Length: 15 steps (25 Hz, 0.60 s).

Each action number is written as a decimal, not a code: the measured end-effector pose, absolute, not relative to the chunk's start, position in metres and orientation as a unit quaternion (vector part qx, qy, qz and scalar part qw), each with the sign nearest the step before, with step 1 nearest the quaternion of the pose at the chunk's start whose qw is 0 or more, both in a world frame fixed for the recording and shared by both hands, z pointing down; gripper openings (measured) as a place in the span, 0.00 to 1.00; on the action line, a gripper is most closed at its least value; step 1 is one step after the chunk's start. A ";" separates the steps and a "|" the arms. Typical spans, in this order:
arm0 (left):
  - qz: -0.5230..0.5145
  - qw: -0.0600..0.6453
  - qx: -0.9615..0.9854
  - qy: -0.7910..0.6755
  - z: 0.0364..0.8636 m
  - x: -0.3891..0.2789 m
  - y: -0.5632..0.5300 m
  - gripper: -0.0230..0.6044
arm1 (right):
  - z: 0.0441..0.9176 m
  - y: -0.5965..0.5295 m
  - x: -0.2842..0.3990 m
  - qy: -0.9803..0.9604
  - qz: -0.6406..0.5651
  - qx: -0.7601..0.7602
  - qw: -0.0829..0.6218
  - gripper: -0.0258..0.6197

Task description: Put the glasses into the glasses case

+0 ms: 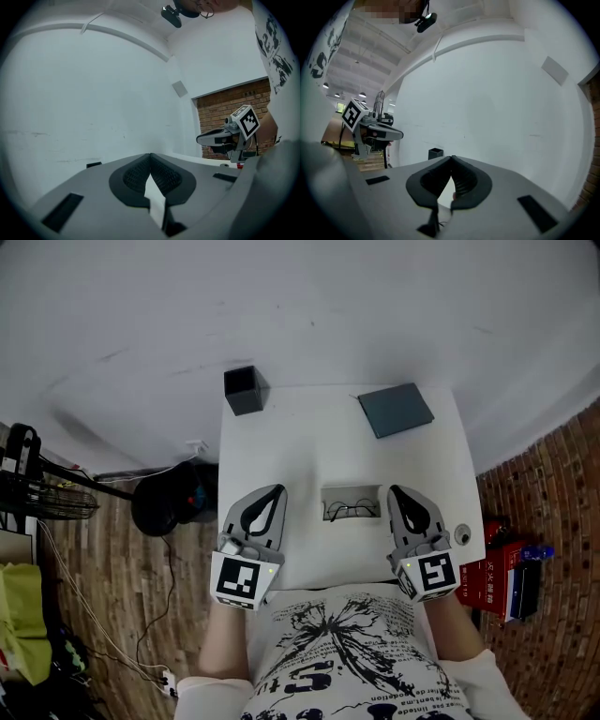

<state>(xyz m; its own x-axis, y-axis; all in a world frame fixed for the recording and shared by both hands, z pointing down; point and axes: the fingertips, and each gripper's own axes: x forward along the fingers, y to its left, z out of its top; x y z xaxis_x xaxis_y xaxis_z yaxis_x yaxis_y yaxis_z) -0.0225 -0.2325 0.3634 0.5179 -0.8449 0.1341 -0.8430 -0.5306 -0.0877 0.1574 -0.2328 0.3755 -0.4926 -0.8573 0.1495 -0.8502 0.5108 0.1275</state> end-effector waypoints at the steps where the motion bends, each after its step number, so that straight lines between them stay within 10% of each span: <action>1: -0.072 0.008 -0.872 0.485 0.361 -0.022 -0.233 0.06 | 0.376 -0.234 0.158 -0.863 -0.018 0.496 0.096 0.06; 15: -0.042 0.012 -0.870 0.491 0.351 -0.012 -0.246 0.06 | 0.376 -0.247 0.168 -0.857 -0.016 0.505 0.101 0.06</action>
<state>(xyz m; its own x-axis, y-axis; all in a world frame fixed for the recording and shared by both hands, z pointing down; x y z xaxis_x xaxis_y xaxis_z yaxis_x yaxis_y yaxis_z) -0.0124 -0.2457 0.3515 0.5150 -0.8551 0.0607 -0.8531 -0.5181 -0.0615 0.1685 -0.2468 0.3761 -0.4697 -0.8687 0.1574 -0.8621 0.4897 0.1302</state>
